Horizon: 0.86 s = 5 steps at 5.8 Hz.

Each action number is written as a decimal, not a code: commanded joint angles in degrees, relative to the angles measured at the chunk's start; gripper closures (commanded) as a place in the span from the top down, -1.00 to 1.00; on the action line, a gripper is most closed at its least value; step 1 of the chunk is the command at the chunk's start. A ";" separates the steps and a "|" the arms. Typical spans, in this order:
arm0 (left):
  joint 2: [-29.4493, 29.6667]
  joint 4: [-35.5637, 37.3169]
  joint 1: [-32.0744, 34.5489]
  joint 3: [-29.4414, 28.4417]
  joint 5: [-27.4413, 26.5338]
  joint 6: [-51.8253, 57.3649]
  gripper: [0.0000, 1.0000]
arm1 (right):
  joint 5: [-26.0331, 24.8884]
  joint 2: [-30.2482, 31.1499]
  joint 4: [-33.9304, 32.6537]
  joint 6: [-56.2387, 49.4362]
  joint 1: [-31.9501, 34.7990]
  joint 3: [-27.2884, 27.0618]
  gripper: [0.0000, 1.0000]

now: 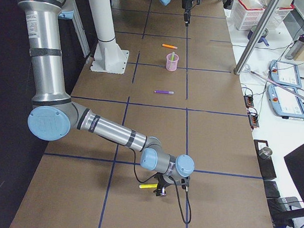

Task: Collect pens into pen holder
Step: 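Grasp the yellow highlighter with the right gripper and lift it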

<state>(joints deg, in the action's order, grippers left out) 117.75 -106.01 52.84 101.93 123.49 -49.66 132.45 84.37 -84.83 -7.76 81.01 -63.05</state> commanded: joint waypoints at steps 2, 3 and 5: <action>-0.15 -0.17 -0.02 0.03 0.00 0.00 0.49 | -0.44 0.01 -0.07 0.02 -0.24 0.12 0.32; -0.32 -0.17 -0.02 0.11 0.00 0.00 0.50 | -0.53 0.18 -0.07 -0.07 -0.24 0.12 0.28; -0.41 -0.17 0.06 0.55 -0.09 0.00 0.50 | -0.61 0.27 -0.07 0.02 -0.41 0.21 0.21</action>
<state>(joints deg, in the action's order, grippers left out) 117.40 -106.17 52.84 102.22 123.46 -49.66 131.91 84.60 -84.86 -7.80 80.69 -62.90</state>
